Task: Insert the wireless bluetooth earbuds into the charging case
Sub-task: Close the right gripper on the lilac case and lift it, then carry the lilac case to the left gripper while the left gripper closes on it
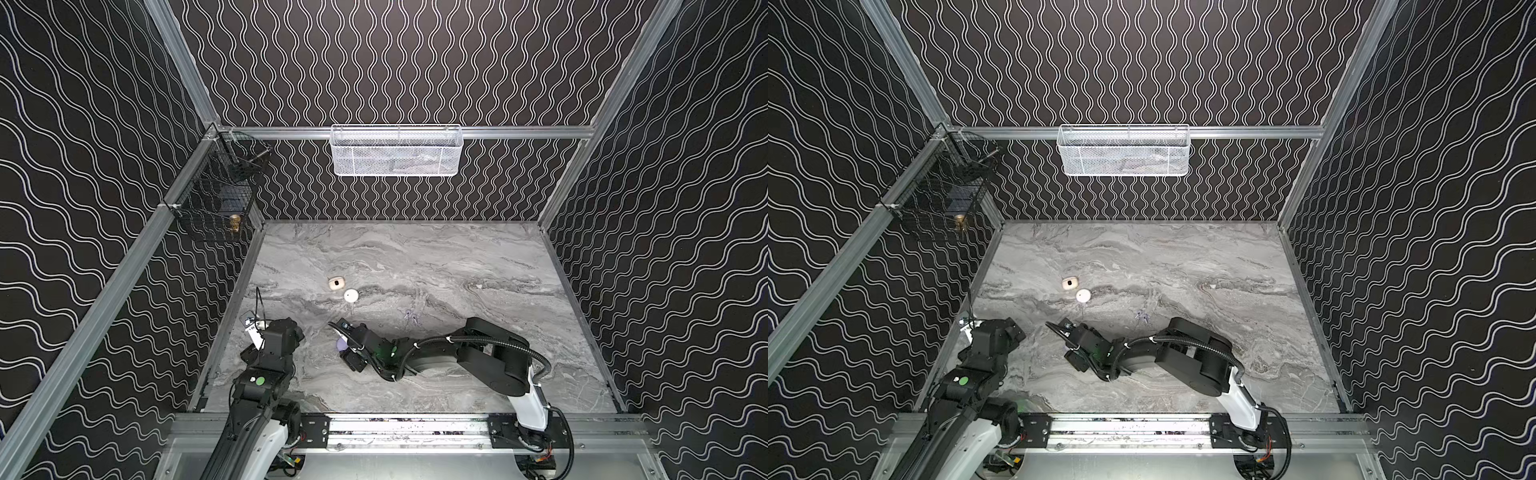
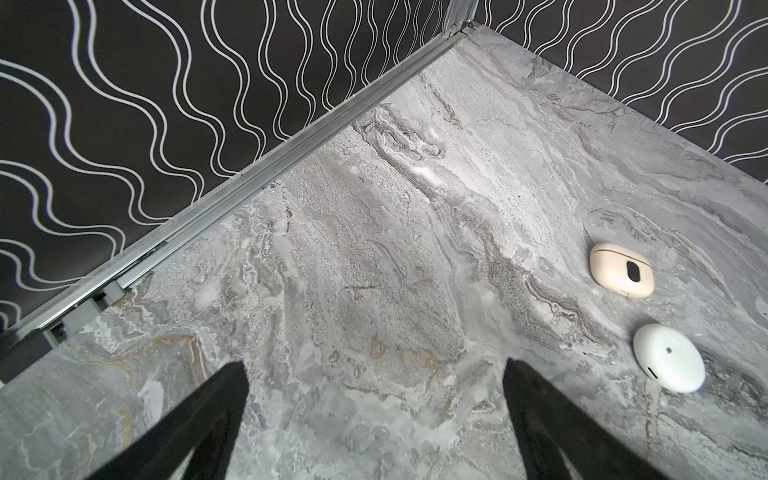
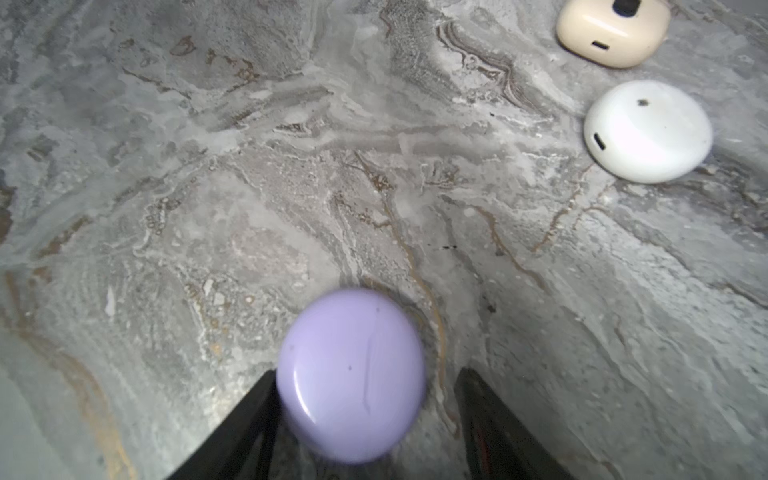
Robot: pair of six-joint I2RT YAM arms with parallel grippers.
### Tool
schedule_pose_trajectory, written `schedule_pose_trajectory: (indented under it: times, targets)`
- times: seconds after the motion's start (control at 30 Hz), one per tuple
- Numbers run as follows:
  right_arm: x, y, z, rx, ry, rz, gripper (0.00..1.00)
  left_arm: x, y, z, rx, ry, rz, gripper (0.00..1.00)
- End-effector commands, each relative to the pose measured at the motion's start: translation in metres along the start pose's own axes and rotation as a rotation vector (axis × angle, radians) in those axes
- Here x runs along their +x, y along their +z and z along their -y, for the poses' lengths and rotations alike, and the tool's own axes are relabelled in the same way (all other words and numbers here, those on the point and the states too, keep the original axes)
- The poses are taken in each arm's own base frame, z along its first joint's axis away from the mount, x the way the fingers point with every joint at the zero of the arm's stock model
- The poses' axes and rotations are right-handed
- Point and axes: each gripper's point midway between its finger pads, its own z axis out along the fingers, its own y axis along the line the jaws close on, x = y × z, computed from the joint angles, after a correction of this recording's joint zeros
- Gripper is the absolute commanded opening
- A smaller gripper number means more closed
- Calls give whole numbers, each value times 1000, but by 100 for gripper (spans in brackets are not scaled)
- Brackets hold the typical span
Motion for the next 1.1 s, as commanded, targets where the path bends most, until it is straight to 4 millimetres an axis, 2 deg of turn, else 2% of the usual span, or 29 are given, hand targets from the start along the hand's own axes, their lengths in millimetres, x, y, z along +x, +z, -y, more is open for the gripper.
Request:
schedule_pose_trajectory:
  times: [0.0, 0.4, 0.53, 0.67, 0.77, 0.87, 0.9, 0.93, 1.07]
  targets:
    - [25, 3, -4, -22, -45, -91, 67, -4, 0, 3, 11, -2, 15, 98]
    - [29, 10, 0, 13, -36, -109, 64, -4, 0, 4, 17, -2, 16, 98]
    - [31, 9, 4, 30, -38, -108, 52, -4, 0, 5, 27, 2, 17, 99]
    - [23, -3, 7, 37, -43, -74, 41, -8, -4, 20, 102, 26, 8, 98]
    - [5, -22, 12, 46, -61, -19, 38, -14, -18, 55, 292, 42, -27, 93]
    - [-19, -53, 23, 82, -99, 60, 36, -24, -47, 95, 533, 85, -58, 89]
    - [-37, -73, 28, 96, -107, 118, 36, -28, -60, 107, 616, 105, -66, 88]
    - [-46, -88, 32, 110, -123, 158, 36, -32, -73, 119, 697, 121, -75, 87]
    - [-73, -146, 50, 173, -174, 313, 33, -33, -110, 156, 957, 145, -148, 82]
